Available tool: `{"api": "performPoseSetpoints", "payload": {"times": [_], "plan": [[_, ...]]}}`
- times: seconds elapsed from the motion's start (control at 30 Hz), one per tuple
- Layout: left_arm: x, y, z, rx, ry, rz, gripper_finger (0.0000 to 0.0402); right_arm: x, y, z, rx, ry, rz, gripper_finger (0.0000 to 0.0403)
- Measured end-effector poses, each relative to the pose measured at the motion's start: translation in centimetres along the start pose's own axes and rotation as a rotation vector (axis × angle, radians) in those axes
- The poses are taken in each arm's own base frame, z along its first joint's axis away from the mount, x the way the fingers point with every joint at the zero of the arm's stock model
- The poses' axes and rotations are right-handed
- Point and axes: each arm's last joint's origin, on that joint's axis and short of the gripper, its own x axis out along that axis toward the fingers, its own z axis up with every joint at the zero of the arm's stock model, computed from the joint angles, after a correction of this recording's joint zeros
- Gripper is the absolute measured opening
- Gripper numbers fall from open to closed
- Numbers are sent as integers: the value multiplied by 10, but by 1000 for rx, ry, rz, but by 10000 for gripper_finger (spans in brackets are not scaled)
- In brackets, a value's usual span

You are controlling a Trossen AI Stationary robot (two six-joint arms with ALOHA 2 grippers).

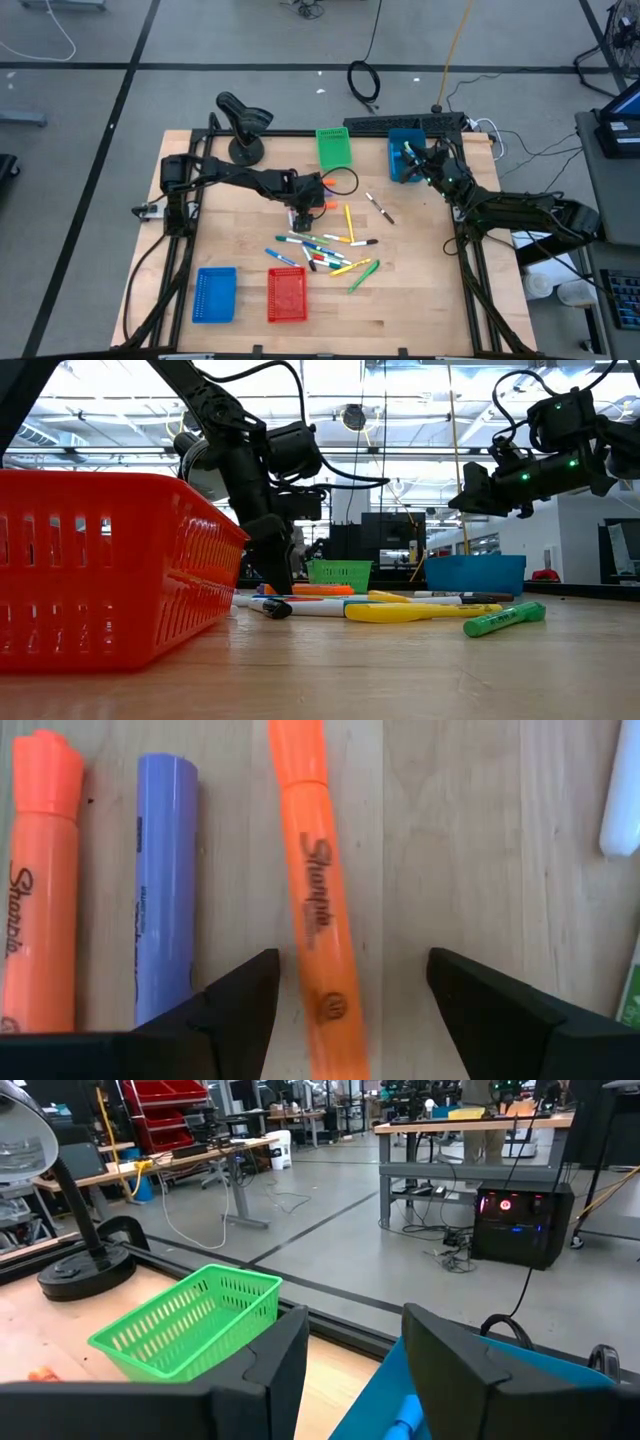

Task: Pick & Place Markers
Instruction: Put the bottom orange highlighter into the dark blue bin

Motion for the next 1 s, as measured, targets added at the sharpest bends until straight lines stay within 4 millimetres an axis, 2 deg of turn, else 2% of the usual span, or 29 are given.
{"api": "performPoseSetpoints", "payload": {"times": [0.13, 0.37, 0.47, 0.77, 0.9, 1.0], "plan": [[1, 0, -1, -11, 5, 2, 230, 0, 0, 0, 0, 1, 0, 155], [1, 0, -1, -97, 9, 6, 110, 0, 0, -1, -3, 8, -1, 155], [2, 0, -2, -99, 9, -4, 78, 0, 0, -1, -3, 9, -1, 155], [-4, -2, 0, -70, -5, -3, 78, 0, 0, -1, -4, 13, -1, 155], [-22, -8, 4, -13, -38, 23, 71, 0, 0, -1, -4, 13, -2, 155], [-52, -13, 15, 20, -147, 40, 71, 0, 0, -1, -4, 13, -2, 155]]}}
